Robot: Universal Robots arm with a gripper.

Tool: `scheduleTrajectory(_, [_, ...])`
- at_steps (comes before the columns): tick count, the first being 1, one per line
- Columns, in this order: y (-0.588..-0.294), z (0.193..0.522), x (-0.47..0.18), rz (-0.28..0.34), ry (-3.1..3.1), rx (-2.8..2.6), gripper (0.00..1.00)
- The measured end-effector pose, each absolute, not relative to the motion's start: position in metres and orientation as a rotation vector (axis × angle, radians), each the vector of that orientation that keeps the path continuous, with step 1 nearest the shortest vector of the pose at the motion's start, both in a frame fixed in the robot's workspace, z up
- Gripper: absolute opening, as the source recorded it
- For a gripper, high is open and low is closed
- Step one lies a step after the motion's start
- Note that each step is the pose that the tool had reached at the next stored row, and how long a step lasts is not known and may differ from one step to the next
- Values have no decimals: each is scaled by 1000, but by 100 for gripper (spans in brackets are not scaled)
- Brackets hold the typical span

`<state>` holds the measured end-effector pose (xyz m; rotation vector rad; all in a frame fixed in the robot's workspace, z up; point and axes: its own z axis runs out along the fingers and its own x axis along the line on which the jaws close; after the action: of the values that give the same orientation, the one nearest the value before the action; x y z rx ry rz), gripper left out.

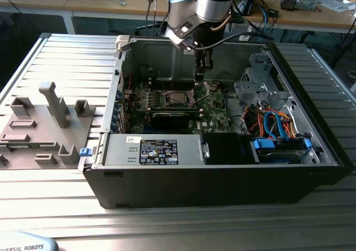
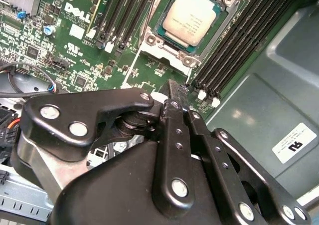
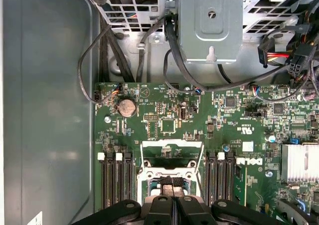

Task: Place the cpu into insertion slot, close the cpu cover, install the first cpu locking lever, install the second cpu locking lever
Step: 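Close the cpu cover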

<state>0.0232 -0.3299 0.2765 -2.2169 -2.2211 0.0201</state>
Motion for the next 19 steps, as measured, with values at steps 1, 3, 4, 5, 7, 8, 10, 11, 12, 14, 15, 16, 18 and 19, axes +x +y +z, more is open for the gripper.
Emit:
scheduleTrajectory(1, [-330,276,24,20,-2221,-2217,11])
scheduleTrajectory(3, [-330,276,26,20,-2221,-2217,11])
scheduleTrajectory(4, [-330,276,27,20,-2221,-2217,11])
scheduleTrajectory(5, [-330,276,28,20,-2221,-2217,11])
scheduleTrajectory(7, [-330,276,29,20,-2221,-2217,11])
scheduleTrajectory(8, [-330,276,30,20,-2221,-2217,11])
scheduleTrajectory(10, [-330,276,31,20,-2221,-2217,11])
scheduleTrajectory(11, [-330,276,32,20,-2221,-2217,11])
scheduleTrajectory(12, [-330,276,32,20,-2221,-2217,11])
scheduleTrajectory(14, [-330,276,34,20,-2221,-2217,11])
scheduleTrajectory(15, [-330,276,35,20,-2221,-2217,11])
scheduleTrajectory(16, [-330,276,35,20,-2221,-2217,11])
scheduleTrajectory(18, [-330,276,36,20,-2221,-2217,11])
scheduleTrajectory(19, [-330,276,37,20,-2221,-2217,11])
